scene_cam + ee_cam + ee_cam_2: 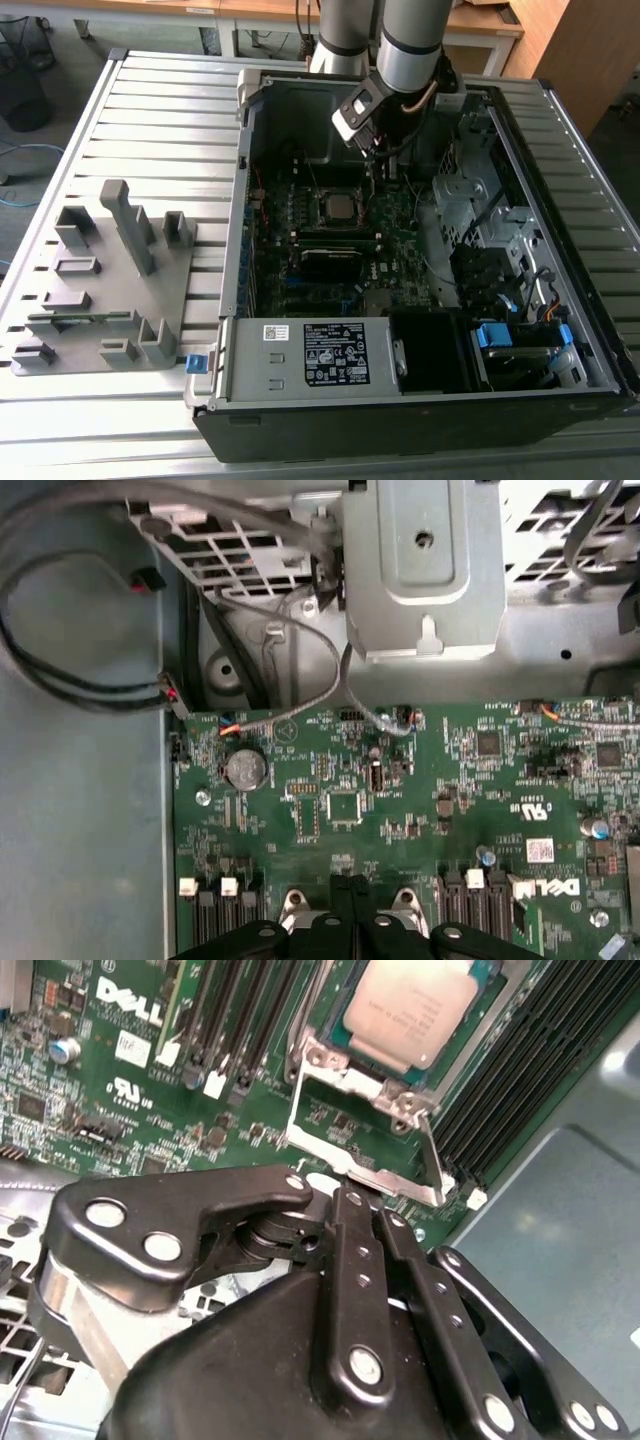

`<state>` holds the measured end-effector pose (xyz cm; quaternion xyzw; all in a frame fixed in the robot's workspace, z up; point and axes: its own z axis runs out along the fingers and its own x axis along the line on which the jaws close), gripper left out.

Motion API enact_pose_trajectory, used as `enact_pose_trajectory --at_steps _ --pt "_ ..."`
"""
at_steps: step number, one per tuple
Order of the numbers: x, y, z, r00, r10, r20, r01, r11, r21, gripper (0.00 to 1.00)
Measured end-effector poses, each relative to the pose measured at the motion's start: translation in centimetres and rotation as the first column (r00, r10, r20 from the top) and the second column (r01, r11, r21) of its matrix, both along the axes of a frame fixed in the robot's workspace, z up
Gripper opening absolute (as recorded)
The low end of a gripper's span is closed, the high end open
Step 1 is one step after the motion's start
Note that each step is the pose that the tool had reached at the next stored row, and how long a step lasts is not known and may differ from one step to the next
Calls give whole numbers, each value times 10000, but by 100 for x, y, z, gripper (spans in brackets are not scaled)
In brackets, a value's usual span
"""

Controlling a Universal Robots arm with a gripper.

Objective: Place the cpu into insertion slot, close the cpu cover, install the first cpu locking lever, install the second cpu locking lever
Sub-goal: 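Close the cpu cover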

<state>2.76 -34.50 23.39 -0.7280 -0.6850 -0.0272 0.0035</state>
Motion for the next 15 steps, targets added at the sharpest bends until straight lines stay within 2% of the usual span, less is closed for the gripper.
enact_pose_trajectory --at_steps 9,15 --pt "-174 26 -22 10000 0 0 0 10000 -1 10" --pt "-190 26 -24 10000 0 0 0 10000 -1 10"
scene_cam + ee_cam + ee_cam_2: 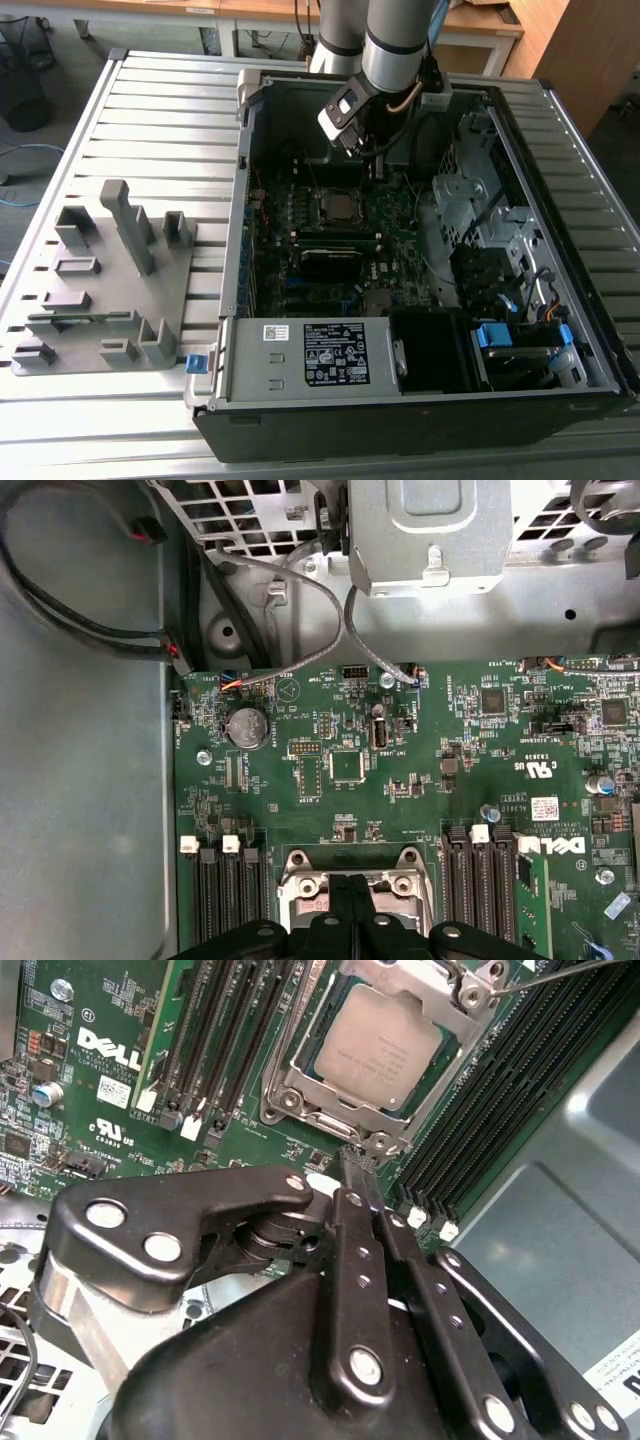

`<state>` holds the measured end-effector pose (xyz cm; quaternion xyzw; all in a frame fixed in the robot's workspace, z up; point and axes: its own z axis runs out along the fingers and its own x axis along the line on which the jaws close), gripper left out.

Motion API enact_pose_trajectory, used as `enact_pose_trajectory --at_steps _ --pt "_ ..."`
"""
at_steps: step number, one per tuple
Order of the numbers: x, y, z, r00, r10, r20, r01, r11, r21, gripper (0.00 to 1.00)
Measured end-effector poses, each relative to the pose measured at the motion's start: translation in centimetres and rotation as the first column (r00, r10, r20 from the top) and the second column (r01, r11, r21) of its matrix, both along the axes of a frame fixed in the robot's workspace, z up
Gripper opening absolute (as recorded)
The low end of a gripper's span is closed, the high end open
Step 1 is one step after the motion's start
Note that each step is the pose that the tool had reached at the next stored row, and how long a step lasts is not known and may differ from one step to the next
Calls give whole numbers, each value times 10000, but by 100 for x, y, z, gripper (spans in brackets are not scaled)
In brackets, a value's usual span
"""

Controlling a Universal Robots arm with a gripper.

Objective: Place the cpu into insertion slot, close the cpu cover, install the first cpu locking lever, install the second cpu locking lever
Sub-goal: 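Close the cpu cover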

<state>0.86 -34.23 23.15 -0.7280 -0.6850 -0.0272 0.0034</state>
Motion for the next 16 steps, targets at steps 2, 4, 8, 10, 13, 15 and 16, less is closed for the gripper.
enact_pose_trajectory --at_steps 2,4,8,10,13,15,16 --pt "-1 0 0 10000 -1 0 1 10000 0 10" --pt "-1 1 -3 10000 -1 -58 1 10000 4 10" --pt "-1 0 -12 9981 -1 -617 1 10000 0 10" --pt "-1 0 -13 9976 -1 -687 1 10000 -2 10" --pt "-1 0 -15 9976 -2 -691 2 10000 0 10" --pt "-2 0 -15 9976 24 -692 -24 10000 -1 10" --pt "-8 0 -17 9976 76 -691 -76 10000 1 10"
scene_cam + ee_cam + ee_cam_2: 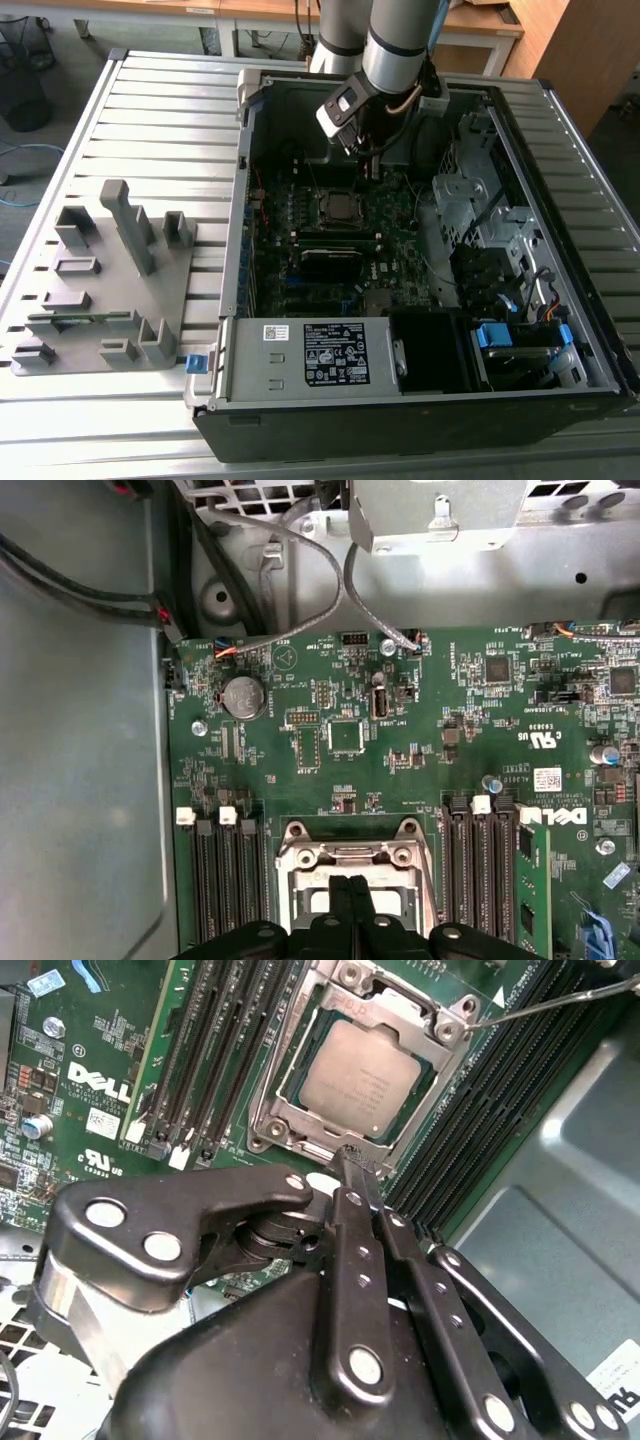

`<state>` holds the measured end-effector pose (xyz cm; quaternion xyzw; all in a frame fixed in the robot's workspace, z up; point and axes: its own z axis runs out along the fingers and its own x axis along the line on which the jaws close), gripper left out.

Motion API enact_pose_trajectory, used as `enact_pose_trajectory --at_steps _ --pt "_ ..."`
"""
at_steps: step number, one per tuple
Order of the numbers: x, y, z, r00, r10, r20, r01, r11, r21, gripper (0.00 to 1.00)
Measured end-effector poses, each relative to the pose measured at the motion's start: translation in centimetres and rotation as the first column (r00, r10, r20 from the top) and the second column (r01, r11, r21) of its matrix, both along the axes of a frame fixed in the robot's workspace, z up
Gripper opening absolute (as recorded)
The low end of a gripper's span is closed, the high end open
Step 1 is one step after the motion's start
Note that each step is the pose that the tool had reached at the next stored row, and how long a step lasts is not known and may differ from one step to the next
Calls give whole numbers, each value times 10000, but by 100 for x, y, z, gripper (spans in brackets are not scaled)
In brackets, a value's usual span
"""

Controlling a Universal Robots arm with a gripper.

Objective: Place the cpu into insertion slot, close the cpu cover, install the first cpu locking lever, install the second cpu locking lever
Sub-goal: 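Close the cpu cover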

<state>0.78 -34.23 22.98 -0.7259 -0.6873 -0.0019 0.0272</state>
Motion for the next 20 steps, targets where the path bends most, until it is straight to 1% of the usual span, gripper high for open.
enact_pose_trajectory --at_steps 4,5,9,12,16,18,20 --pt "-32 0 -12 9998 213 1 -213 9998 1 10" --pt "-35 0 -17 9996 266 10 -266 9996 0 10" --pt "-49 0 -42 9990 429 100 -429 9991 -4 10" --pt "-49 -1 -53 9967 798 118 -798 9968 -5 10" --pt "-49 -1 -63 9899 1412 119 -1412 9900 -5 10" --pt "-49 -1 -69 9844 1757 120 -1757 9844 -4 10" --pt "-49 -1 -73 9772 2121 119 -2121 9772 -5 10"
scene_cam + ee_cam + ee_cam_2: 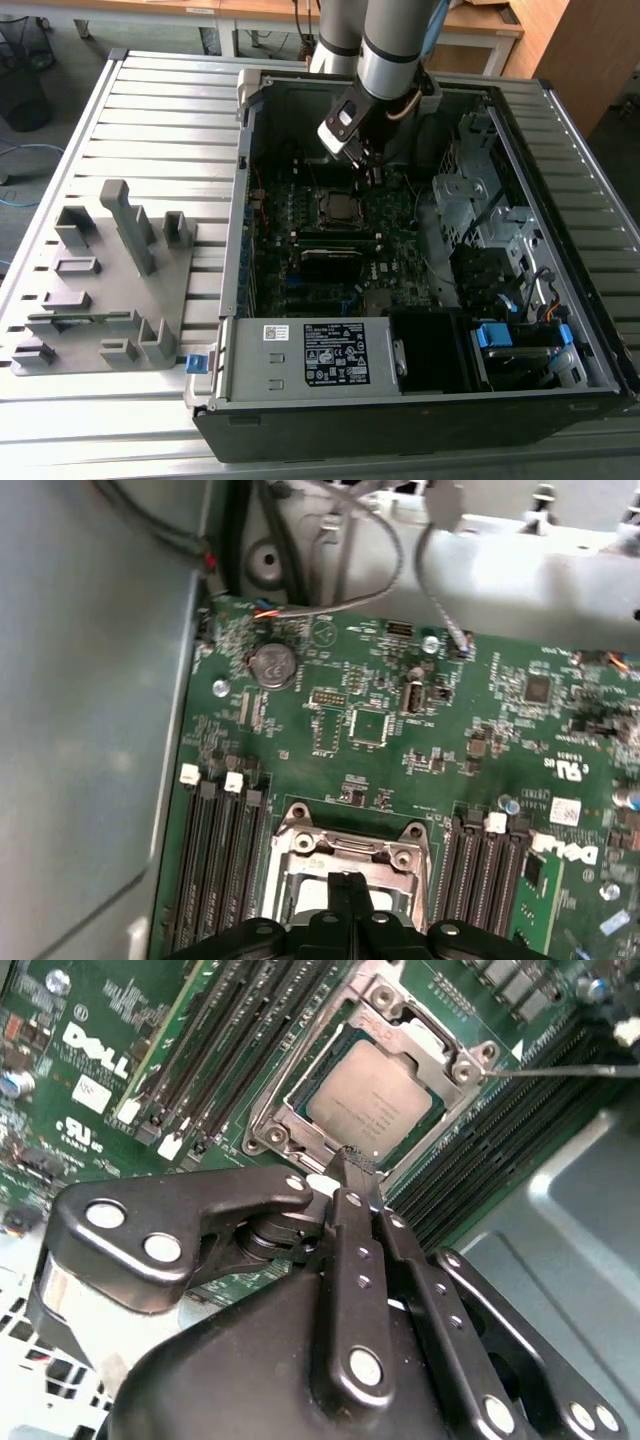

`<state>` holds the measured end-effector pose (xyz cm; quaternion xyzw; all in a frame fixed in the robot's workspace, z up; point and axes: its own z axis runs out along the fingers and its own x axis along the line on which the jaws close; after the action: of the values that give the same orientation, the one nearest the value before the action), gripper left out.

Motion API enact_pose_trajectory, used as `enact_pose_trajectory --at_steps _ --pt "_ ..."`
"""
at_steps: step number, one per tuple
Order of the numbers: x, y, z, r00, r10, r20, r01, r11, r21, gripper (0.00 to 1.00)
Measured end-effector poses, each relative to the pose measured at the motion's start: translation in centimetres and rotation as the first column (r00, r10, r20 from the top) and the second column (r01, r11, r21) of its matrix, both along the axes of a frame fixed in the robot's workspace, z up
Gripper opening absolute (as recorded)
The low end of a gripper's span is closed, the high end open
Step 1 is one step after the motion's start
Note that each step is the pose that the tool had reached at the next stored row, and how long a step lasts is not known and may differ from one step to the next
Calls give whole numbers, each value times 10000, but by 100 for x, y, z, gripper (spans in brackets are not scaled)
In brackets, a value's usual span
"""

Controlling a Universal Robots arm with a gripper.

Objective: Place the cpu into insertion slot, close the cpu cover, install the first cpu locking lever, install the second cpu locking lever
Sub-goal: 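Close the cpu cover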

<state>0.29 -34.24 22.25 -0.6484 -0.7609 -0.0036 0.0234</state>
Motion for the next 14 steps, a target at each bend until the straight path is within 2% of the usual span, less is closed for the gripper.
enact_pose_trajectory --at_steps 4,8,14 --pt "0 0 -9 9974 718 -1 -718 9974 -1 10" --pt "0 0 -13 9897 1429 0 -1429 9897 -2 10" --pt "0 0 -14 9889 1484 -1 -1484 9889 -4 10"
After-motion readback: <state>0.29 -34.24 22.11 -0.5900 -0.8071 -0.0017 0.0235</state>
